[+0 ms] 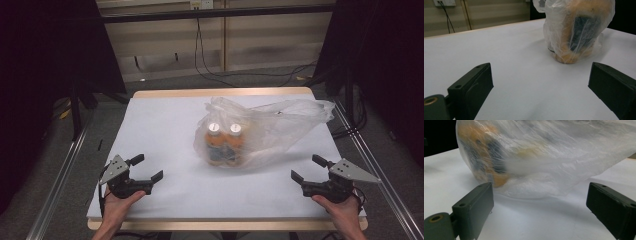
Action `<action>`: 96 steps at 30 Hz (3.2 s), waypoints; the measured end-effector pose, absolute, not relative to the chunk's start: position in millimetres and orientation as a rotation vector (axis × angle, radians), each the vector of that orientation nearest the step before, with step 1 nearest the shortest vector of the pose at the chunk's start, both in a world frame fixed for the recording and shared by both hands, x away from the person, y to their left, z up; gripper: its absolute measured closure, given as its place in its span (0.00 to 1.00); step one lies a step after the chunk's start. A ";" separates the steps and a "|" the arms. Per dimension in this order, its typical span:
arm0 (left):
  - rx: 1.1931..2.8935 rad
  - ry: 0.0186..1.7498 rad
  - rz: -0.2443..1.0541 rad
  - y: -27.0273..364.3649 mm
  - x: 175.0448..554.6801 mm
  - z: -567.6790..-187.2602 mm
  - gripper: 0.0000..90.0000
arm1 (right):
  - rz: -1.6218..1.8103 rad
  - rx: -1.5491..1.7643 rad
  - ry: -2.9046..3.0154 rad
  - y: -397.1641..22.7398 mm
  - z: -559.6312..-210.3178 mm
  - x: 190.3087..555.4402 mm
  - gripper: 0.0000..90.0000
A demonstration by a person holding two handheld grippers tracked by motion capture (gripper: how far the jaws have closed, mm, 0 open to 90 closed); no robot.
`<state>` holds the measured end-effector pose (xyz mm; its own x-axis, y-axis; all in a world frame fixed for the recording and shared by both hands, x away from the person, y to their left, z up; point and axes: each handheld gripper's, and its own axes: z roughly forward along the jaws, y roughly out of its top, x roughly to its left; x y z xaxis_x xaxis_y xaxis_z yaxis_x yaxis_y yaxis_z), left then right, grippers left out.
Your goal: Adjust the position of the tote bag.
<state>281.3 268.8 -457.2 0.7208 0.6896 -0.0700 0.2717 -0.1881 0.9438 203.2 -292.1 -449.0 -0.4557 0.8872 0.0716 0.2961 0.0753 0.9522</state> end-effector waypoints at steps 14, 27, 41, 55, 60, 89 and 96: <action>1.815 0.762 0.373 258.4 286.0 -460.6 0.17 | 1.405 1.180 1.882 -290.9 -449.8 211.2 0.20; 1.842 0.695 0.366 234.2 293.5 -450.2 0.22 | 1.384 1.215 1.902 -297.7 -442.4 220.7 0.23; 1.820 0.691 0.316 214.8 324.2 -429.9 0.29 | 1.343 1.269 1.928 -310.0 -434.1 238.5 0.23; 1.809 0.667 0.296 184.2 368.3 -398.9 0.31 | 1.297 1.294 1.923 -326.7 -417.5 264.7 0.20; 1.812 0.665 0.271 178.0 386.2 -387.5 0.34 | 1.279 1.292 1.918 -332.9 -410.7 278.2 0.19; 1.865 0.633 0.178 106.7 449.1 -372.9 0.26 | 1.200 1.305 1.944 -341.2 -410.3 342.6 0.11; 1.916 0.589 0.117 92.7 451.0 -380.6 0.32 | 1.246 1.271 1.939 -337.0 -406.2 346.7 0.29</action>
<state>451.0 92.7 -380.6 0.8727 0.4513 -0.1864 0.3455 -0.3011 0.8888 346.7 -337.0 -406.2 -0.4358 0.8974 0.0684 0.4352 0.1436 0.8888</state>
